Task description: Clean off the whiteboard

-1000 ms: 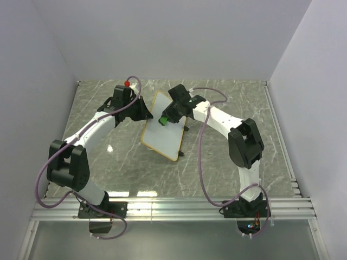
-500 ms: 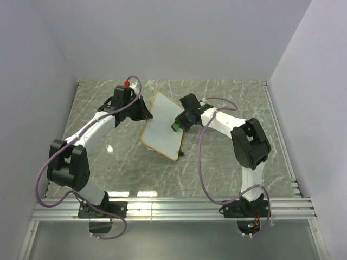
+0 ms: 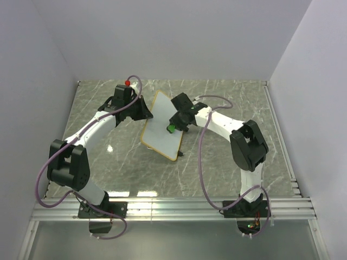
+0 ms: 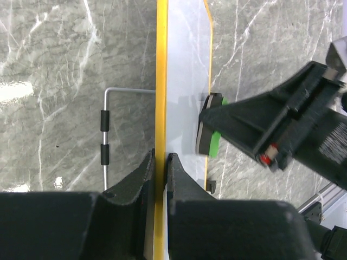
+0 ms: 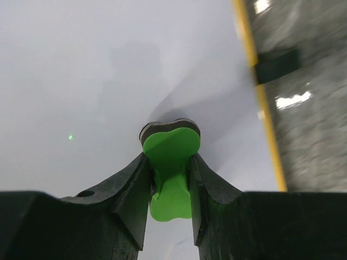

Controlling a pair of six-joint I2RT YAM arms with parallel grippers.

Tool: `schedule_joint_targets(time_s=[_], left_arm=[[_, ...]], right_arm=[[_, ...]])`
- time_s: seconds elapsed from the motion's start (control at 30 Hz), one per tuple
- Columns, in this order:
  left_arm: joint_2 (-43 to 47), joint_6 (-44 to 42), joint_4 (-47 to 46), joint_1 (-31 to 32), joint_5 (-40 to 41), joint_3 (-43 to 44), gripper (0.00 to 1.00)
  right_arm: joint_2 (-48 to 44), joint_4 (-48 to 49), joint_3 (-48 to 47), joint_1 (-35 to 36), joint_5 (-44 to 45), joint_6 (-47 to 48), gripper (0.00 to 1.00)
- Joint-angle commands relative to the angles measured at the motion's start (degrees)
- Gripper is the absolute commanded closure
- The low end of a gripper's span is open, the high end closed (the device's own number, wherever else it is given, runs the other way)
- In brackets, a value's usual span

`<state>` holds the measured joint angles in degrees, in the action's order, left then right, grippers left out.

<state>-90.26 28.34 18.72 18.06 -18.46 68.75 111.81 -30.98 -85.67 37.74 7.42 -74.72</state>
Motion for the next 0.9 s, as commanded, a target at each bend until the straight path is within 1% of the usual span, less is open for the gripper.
schedule_joint_targets(time_s=[0.0, 0.17, 0.27, 0.37, 0.47, 0.5, 0.57, 0.6, 0.63, 0.67, 0.7, 0.73, 0.8, 0.83, 0.87], left_arm=[[-3.26, 0.40, -0.09, 4.26, -3.34, -0.55, 1.00], [-2.56, 0.67, -0.26, 4.35, -3.34, -1.07, 1.00], [-2.29, 0.49, -0.18, 4.35, -3.16, -1.34, 1.00], [-1.94, 0.23, 0.00, 4.35, -2.81, -1.60, 1.00], [-1.77, -0.12, 0.26, 4.35, -2.37, -1.95, 1.00], [-1.76, -0.30, 0.26, 4.35, -2.20, -2.13, 1.00], [-1.33, -0.30, 0.09, 4.35, -1.32, -2.66, 0.98], [-1.24, -0.39, 0.00, 4.35, -1.06, -3.01, 0.97], [-1.06, -0.48, -0.17, 4.35, -0.88, -3.18, 0.97], [-0.80, -0.48, -0.26, 4.35, -0.79, -3.36, 0.96], [-0.62, -0.48, -0.35, 4.35, -0.70, -3.71, 0.94], [-0.36, -0.56, -0.53, 4.35, -0.61, -3.80, 0.92], [-0.09, -0.65, -0.61, 4.35, -0.18, -4.15, 0.91], [-0.01, -0.83, -0.53, 4.35, 0.00, -4.24, 0.91], [0.08, -0.83, -0.61, 4.35, 0.09, -4.33, 0.89]], right_arm=[[3.42, 1.45, -2.22, 5.77, -8.47, -1.39, 1.00], [3.15, 1.10, -2.57, 5.68, -7.86, -1.05, 1.00], [2.28, 2.15, -1.00, 5.42, -7.68, -0.78, 1.00], [-0.79, 3.47, 1.64, 4.45, -7.51, 0.97, 1.00], [-6.68, 3.56, 4.71, 2.87, -2.95, 5.97, 1.00], [-10.00, 2.78, 5.42, 2.61, -1.63, 7.55, 1.00], [-13.35, -0.21, 7.88, 1.90, 2.76, 12.30, 1.00], [-16.68, -1.44, 10.32, 1.64, 4.34, 13.62, 1.00], [-18.45, -3.28, 12.00, 1.03, 7.14, 15.72, 1.00], [-20.30, -3.90, 13.93, 0.68, 8.04, 16.44, 1.00], [-23.62, -4.35, 16.04, 0.06, 8.74, 16.88, 1.00], [-25.31, -4.52, 20.67, -0.73, 9.10, 17.32, 1.00], [-29.43, -4.61, 27.00, -3.19, 9.71, 17.85, 1.00], [-30.41, -4.87, 28.79, -3.89, 10.15, 17.68, 1.00], [-31.21, -4.79, 30.46, -4.94, 9.81, 17.76, 1.00]])
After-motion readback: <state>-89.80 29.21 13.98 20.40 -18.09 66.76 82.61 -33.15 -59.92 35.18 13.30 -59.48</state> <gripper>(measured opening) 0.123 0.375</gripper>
